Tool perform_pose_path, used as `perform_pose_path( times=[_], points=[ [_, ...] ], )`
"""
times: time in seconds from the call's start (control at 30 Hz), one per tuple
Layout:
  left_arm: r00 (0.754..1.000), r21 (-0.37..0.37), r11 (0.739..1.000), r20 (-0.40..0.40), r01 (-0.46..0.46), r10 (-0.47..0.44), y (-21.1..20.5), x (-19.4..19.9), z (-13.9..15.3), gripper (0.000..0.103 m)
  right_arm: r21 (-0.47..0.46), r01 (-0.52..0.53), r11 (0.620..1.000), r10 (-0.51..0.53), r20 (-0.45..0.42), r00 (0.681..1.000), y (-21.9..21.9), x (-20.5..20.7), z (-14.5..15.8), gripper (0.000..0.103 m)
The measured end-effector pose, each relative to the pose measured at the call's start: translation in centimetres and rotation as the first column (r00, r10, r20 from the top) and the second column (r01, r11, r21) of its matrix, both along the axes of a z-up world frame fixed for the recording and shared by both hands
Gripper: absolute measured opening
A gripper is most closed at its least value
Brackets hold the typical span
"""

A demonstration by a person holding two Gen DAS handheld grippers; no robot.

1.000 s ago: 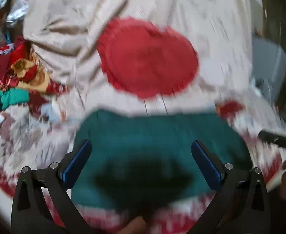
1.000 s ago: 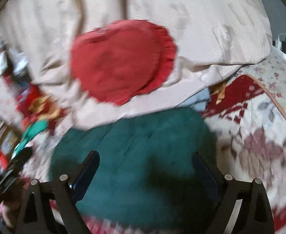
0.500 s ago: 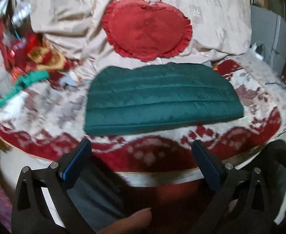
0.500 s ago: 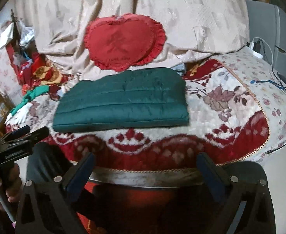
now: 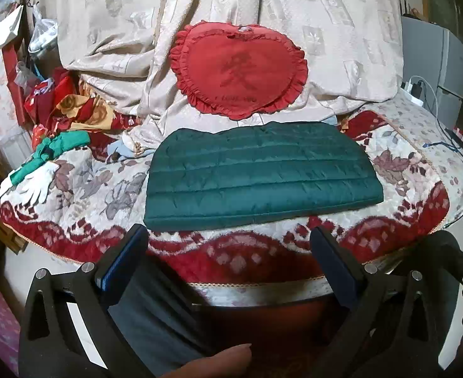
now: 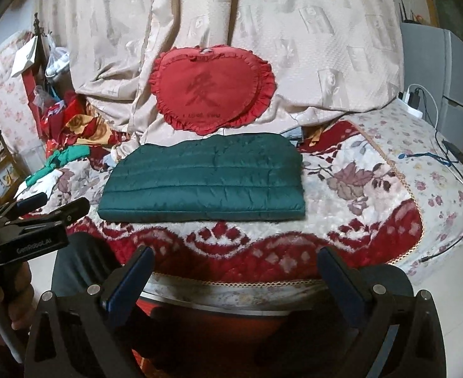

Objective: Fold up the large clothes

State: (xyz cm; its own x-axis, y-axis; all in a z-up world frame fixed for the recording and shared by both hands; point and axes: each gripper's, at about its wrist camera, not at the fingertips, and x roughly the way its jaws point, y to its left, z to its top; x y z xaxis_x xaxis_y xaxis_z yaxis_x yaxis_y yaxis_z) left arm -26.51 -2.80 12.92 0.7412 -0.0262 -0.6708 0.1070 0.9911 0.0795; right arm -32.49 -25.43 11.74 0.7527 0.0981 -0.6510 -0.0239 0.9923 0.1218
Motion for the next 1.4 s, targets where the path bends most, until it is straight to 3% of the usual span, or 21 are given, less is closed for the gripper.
perform_pose_path(
  times=[1.4],
  points=[
    [0.999, -0.026, 1.000, -0.039, -0.015, 0.013, 0.1, 0.9, -1.1, 0.103, -0.068, -0.030, 0.997, 0.029, -0.016, 0.999, 1.7, 1.5, 0.3, 0.103]
  ],
)
